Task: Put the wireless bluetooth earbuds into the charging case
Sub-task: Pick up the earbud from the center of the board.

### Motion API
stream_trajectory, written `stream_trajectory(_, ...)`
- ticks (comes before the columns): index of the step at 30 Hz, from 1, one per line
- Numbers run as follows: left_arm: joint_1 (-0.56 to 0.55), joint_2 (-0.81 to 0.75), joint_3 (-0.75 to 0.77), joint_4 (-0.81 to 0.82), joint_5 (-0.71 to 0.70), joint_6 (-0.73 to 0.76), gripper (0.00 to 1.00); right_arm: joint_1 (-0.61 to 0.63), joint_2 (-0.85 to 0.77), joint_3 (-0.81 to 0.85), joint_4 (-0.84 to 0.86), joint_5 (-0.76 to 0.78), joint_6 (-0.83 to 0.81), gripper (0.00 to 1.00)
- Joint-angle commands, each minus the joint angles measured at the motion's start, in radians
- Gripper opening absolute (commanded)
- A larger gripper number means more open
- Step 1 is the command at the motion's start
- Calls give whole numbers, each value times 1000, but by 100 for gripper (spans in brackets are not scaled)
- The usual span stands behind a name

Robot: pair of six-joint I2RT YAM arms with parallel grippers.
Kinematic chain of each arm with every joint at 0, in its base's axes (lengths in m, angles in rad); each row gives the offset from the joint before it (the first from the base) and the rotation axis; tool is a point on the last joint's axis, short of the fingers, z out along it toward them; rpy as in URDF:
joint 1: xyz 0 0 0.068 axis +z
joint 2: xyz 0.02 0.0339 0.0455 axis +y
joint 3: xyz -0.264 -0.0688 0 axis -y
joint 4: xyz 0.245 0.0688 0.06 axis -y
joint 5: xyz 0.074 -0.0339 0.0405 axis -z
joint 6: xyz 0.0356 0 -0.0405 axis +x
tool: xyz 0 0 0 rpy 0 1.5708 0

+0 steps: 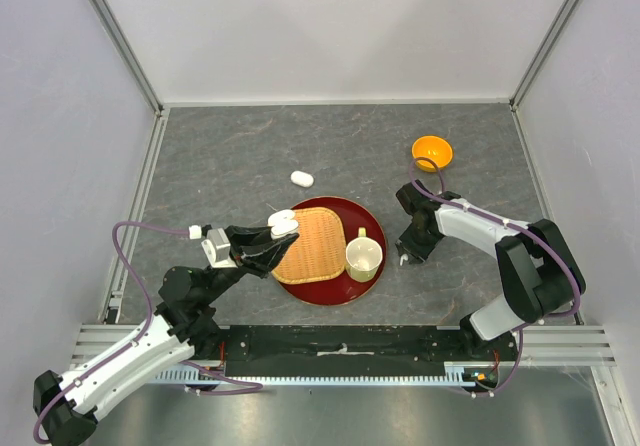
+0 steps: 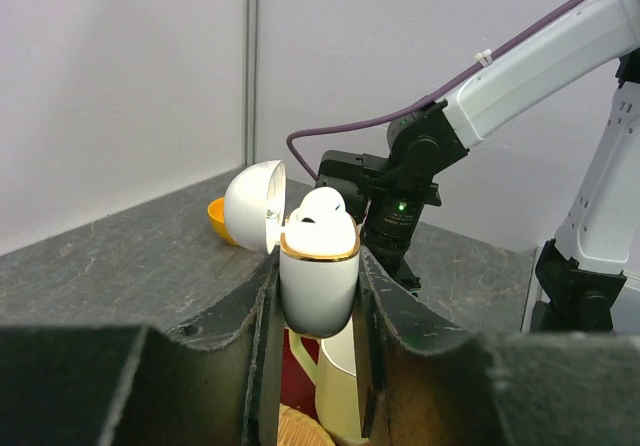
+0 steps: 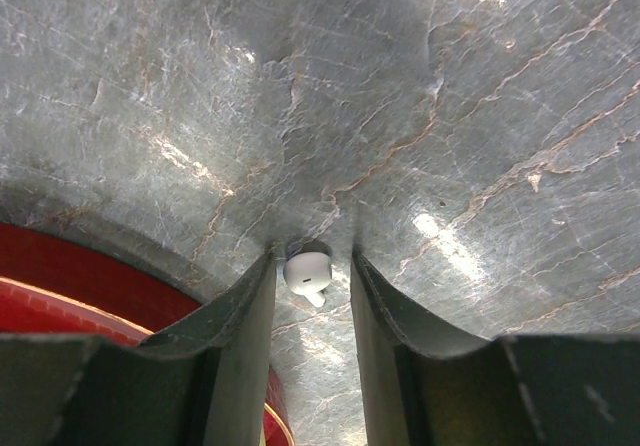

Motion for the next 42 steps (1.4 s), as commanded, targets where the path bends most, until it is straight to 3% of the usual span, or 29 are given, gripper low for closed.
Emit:
stream_trajectory(1,1,-4,-3,21,-20,43,2,5,39,-4,44,-10,25,43)
stream_trajectory(10,3,-9,-6,21,-22,40,2,3,36,-11,48,5,24,41)
stream_trajectory(17,1,-7,-4,18,-26,40,2,4,33,-18,50,35,19,31)
stream_trajectory(22,3,2,0,18,-23,42,2,4,36,-21,50,44,11,29)
stream_trajectory(27,1,6,0,21,-20,39,2,4,27,-22,61,59,-22,13)
stream_trajectory(31,1,8,3,21,-20,36,2,4,7,-21,88,52,-96,6)
stream_trajectory(33,1,9,4,19,-20,36,2,4,-17,-27,131,23,-154,0)
stream_trajectory(37,3,16,10,21,-17,28,2,6,-98,-54,182,33,-190,0)
stream_trajectory(42,3,28,17,19,-11,20,2,9,-313,-103,223,120,-210,0)
